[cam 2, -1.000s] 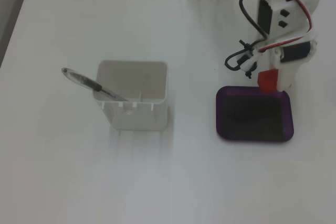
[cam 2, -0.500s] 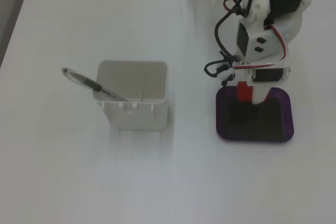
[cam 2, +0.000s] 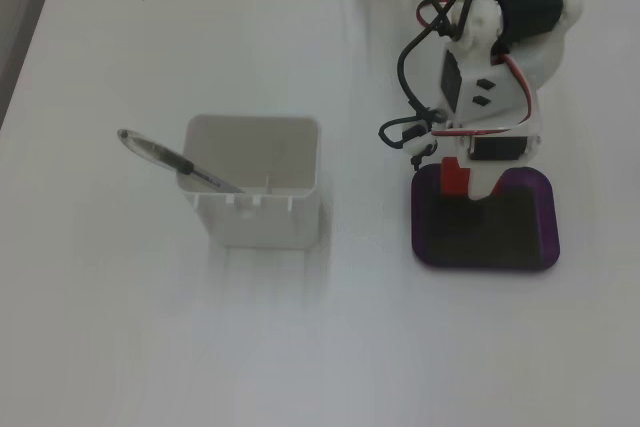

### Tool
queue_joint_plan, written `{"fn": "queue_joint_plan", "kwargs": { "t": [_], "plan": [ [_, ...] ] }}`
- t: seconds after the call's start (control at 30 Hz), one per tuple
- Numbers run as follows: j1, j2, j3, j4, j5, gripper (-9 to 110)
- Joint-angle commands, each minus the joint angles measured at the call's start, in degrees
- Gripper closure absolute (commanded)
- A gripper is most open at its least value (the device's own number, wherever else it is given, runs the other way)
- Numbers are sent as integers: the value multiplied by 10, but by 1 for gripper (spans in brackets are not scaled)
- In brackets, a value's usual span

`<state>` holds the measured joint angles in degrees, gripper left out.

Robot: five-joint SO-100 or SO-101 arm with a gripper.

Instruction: Pick up the red cube and place it in the box.

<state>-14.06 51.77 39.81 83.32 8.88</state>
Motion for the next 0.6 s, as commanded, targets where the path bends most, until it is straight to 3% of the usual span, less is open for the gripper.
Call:
{"fn": "queue_joint_plan", "kwargs": {
  "t": [0.0, 0.27, 0.57],
  "plan": [
    [0, 11, -18, -4, -2, 101],
    [0, 11, -18, 2, -2, 90],
    [4, 18, -23, 5, -2, 89]
  ]
}}
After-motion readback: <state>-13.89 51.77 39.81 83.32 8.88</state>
